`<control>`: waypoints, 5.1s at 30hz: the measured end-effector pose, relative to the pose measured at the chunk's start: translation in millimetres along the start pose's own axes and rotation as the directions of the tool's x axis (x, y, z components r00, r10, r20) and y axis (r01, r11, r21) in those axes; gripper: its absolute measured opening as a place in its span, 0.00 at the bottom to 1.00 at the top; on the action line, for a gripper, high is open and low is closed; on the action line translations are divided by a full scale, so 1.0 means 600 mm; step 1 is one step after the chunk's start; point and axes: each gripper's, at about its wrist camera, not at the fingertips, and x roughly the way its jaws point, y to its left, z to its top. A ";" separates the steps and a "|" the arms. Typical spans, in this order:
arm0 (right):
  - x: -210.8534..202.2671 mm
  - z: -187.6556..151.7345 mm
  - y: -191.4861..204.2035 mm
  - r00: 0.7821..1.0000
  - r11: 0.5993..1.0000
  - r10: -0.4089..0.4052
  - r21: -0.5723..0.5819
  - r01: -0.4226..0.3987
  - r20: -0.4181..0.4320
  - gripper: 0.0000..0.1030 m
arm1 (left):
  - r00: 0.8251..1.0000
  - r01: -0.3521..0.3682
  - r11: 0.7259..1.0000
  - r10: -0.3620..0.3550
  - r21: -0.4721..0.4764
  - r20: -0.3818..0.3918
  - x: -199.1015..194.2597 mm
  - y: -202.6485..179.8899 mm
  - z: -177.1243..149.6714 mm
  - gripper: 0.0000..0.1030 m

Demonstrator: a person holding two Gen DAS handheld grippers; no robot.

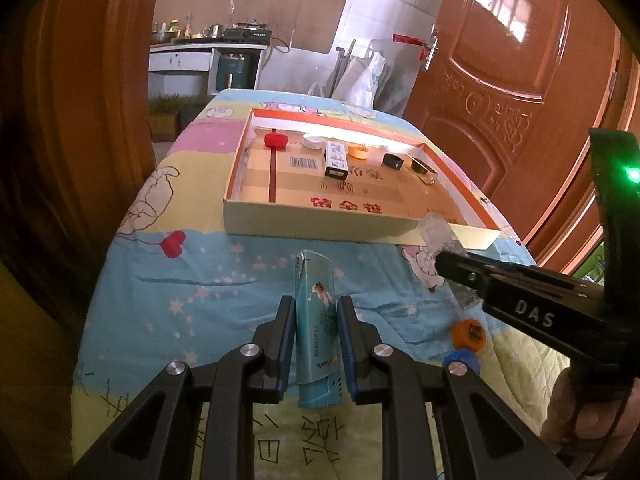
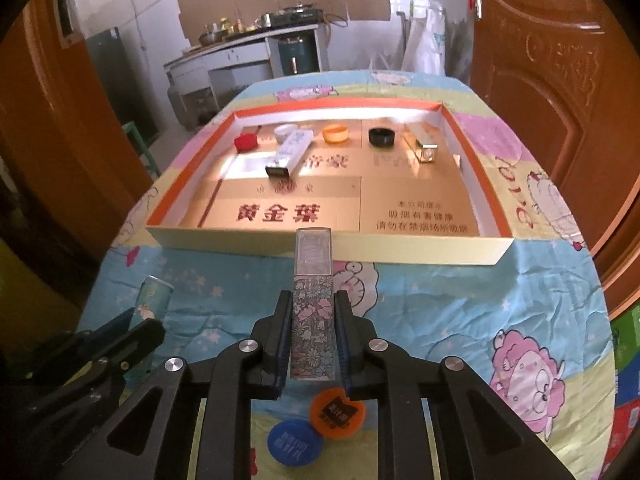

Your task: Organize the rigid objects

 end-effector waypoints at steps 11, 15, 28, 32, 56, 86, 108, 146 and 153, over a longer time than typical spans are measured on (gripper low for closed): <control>-0.027 0.004 -0.014 0.999 1.000 -0.008 0.003 0.008 0.040 0.19 | 0.999 -0.026 1.000 0.025 0.018 0.023 -0.011 -0.018 0.020 0.21; -0.038 0.006 -0.025 0.998 1.000 -0.012 0.009 0.011 0.057 0.19 | 0.999 -0.031 0.999 0.030 0.033 0.033 -0.012 -0.030 0.033 0.21; -0.066 0.016 -0.072 0.993 0.999 -0.032 0.039 0.028 0.109 0.19 | 0.998 -0.031 0.997 0.026 0.073 0.059 -0.005 -0.076 0.071 0.21; -0.073 0.021 -0.086 0.992 0.998 -0.035 0.047 0.029 0.123 0.19 | 0.998 -0.023 0.996 0.018 0.081 0.065 -0.002 -0.087 0.084 0.21; -0.044 0.096 -0.137 0.989 0.997 -0.027 0.072 0.017 0.148 0.19 | 0.996 0.054 0.992 -0.062 0.110 0.069 0.072 -0.146 0.183 0.21; 0.077 0.140 -0.154 0.998 0.997 0.011 0.071 -0.016 0.064 0.20 | 0.999 0.054 0.997 -0.054 0.063 -0.004 0.195 -0.126 0.223 0.21; 0.117 0.146 -0.149 0.999 0.998 0.022 0.066 -0.024 0.031 0.20 | 0.998 0.057 0.997 -0.055 0.058 -0.033 0.233 -0.120 0.224 0.21; 0.144 0.148 -0.147 1.000 0.998 0.021 0.059 -0.021 0.004 0.20 | 0.996 0.054 0.997 -0.050 0.050 -0.081 0.272 -0.111 0.216 0.21; 0.147 0.148 -0.150 1.000 0.998 0.018 0.058 -0.018 0.000 0.20 | 0.994 0.059 0.998 -0.055 0.032 -0.090 0.276 -0.106 0.215 0.21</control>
